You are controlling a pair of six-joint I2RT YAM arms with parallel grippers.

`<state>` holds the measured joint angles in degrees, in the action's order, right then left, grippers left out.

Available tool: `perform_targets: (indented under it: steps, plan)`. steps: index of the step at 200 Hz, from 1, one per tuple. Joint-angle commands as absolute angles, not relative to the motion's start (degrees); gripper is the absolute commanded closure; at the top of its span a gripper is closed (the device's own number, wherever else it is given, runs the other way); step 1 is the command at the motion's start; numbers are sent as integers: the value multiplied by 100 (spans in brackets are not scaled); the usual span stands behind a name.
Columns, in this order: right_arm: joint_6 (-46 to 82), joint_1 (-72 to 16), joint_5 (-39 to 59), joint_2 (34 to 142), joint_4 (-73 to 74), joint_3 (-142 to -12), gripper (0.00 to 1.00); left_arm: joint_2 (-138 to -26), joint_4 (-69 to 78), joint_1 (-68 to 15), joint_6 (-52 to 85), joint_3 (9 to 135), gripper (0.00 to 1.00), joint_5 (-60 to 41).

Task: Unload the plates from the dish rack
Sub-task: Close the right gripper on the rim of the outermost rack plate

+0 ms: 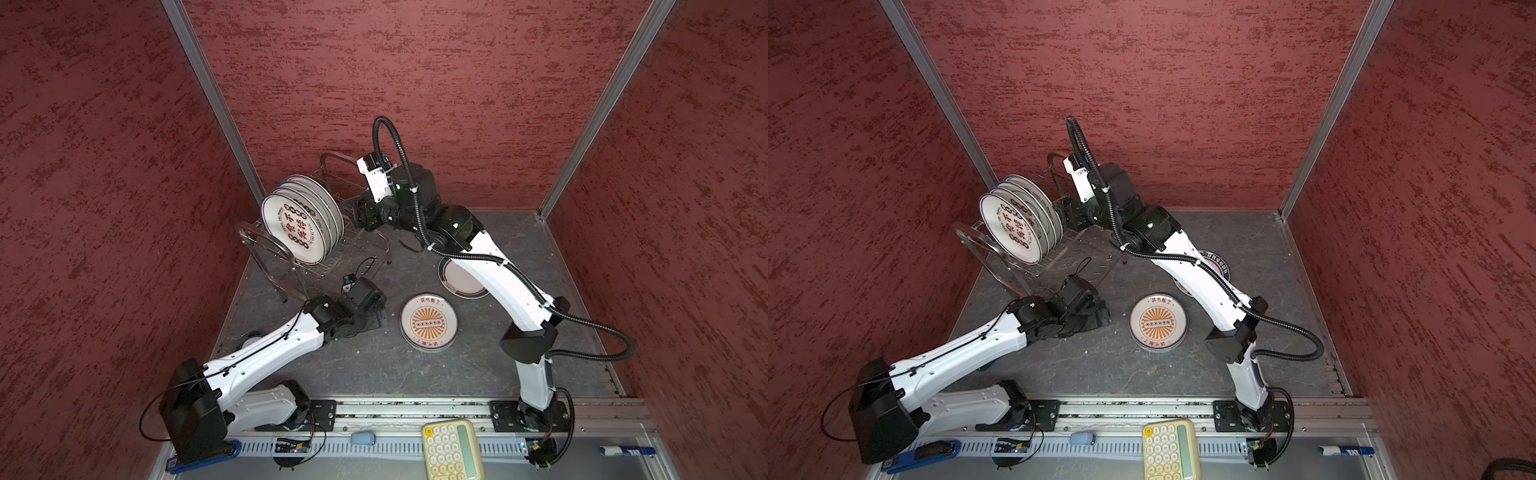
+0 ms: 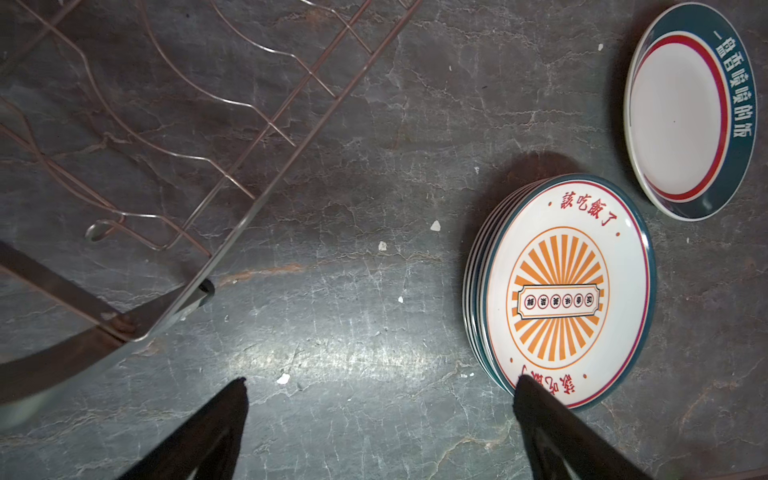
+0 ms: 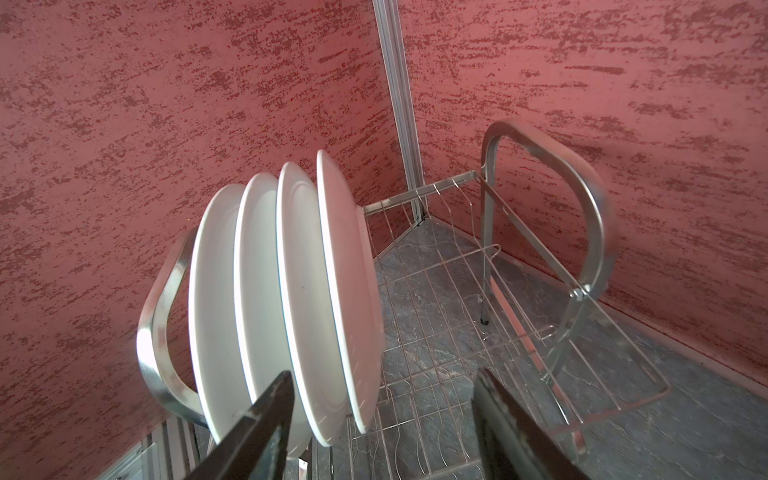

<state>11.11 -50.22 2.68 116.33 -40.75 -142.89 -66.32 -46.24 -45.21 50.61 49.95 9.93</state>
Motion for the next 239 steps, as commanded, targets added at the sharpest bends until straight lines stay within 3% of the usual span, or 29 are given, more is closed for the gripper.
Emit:
perform_targets:
  steps: [1, 75, 239]
  plan:
    - [1166, -5062, 299, 11836, -3882, -14493, 34, -6497, -4545, -4457, 5096, 4909, 1, 1011]
    - [1271, -5072, 265, 12091, -3840, -14591, 38, -6258, -4541, -4309, 5093, 4645, 0, 945]
    - [1283, -5352, -364, 12562, -3520, -14700, 65, -6126, -4614, -4202, 5245, 4456, 1, 1018]
